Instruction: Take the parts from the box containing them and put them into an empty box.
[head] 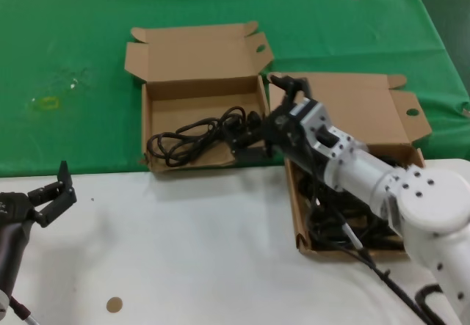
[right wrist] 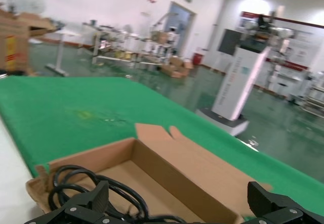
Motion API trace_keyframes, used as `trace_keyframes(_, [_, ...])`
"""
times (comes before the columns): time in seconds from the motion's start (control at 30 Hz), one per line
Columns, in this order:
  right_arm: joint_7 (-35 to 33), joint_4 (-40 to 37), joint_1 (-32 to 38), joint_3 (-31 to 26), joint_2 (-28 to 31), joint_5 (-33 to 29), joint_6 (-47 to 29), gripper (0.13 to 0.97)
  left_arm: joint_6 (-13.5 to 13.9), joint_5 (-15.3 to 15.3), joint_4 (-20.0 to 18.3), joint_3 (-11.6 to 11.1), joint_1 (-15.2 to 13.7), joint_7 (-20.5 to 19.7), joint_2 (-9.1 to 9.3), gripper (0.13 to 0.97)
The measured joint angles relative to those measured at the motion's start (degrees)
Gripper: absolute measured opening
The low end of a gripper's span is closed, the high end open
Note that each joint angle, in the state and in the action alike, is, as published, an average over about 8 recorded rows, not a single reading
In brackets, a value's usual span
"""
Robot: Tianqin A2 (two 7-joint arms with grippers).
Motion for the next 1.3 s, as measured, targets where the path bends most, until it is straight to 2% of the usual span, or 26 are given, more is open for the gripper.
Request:
trace_keyframes(0.17, [1.0, 4.2, -5.3, 2.4, 0.5, 2.2, 3.8, 0.966, 0.0, 0.0, 0.0, 0.0, 0.0, 0.0, 0.00, 0.917])
trace_keyframes(0.57, [3.3, 14.2, -17.6, 8.0, 1.8, 7.3, 12.9, 0.966, 0.0, 0.0, 0.0, 0.0, 0.0, 0.0, 0.00, 0.965])
trace_keyframes(0.83, [4.8, 20.6, -25.6, 11.6, 2.6, 10.6, 18.7, 0.966, 0.0, 0.0, 0.0, 0.0, 0.0, 0.0, 0.00, 0.965])
trace_keyframes(1.3, [5.2, 22.5, -27.9, 12.7, 2.9, 11.6, 20.5, 0.966, 0.0, 0.0, 0.0, 0.0, 0.0, 0.0, 0.00, 0.966])
